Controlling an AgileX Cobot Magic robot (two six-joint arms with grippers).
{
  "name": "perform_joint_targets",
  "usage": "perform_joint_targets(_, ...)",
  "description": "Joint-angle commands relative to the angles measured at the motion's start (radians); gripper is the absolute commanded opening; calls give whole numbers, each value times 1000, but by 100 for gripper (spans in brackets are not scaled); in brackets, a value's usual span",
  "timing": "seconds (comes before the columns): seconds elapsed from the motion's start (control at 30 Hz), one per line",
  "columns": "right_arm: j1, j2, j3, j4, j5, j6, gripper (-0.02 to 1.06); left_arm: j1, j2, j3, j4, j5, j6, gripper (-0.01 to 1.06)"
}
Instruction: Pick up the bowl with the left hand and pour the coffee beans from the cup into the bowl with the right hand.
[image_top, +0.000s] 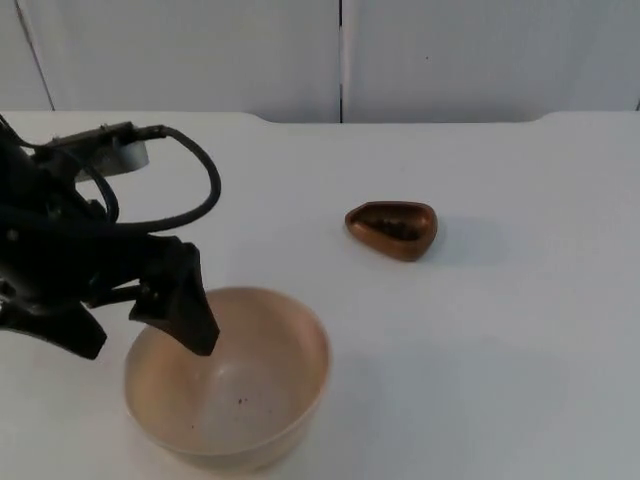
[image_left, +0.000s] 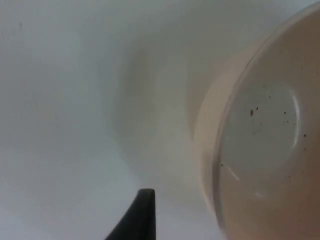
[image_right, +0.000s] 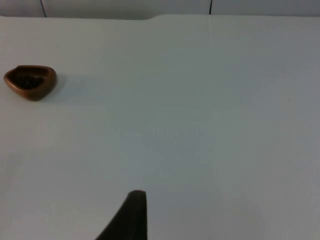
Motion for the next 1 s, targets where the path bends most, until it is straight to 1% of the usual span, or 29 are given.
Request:
perform_joint_targets(0.0, -7, -4, 2, 0, -7, -9, 105, -1, 23, -8, 1, -3, 22, 98)
perform_joint_targets(0.1, -7, -4, 2, 0, -7, -9, 105, 40, 62, -8, -31, -3, 53, 98)
perform_joint_targets(0.13, -7, -4, 2, 0, -7, -9, 105, 40, 62, -8, -31, -3, 53, 98)
perform_joint_targets(0.27, -7, -4, 2, 0, -7, -9, 105, 115, 74, -8, -45, 0, 58, 98)
perform_joint_targets(0.33, -7, -4, 2, 0, -7, -9, 105, 126, 74, -8, -54, 0, 73, 98)
perform_joint_targets(0.5, -7, -4, 2, 0, -7, -9, 105, 132, 76, -8, -68, -5, 79, 98)
perform_joint_targets(0.63, -7, -4, 2, 0, -7, -9, 105, 124, 99, -8, -81, -15, 79, 93)
perform_joint_targets(0.73, -7, -4, 2, 0, -7, -9, 105, 124, 123, -8, -104, -17, 79, 92)
perform_joint_targets(0.97, -7, -4, 2, 0, -7, -9, 105, 124, 156, -8, -99, -32, 79, 91)
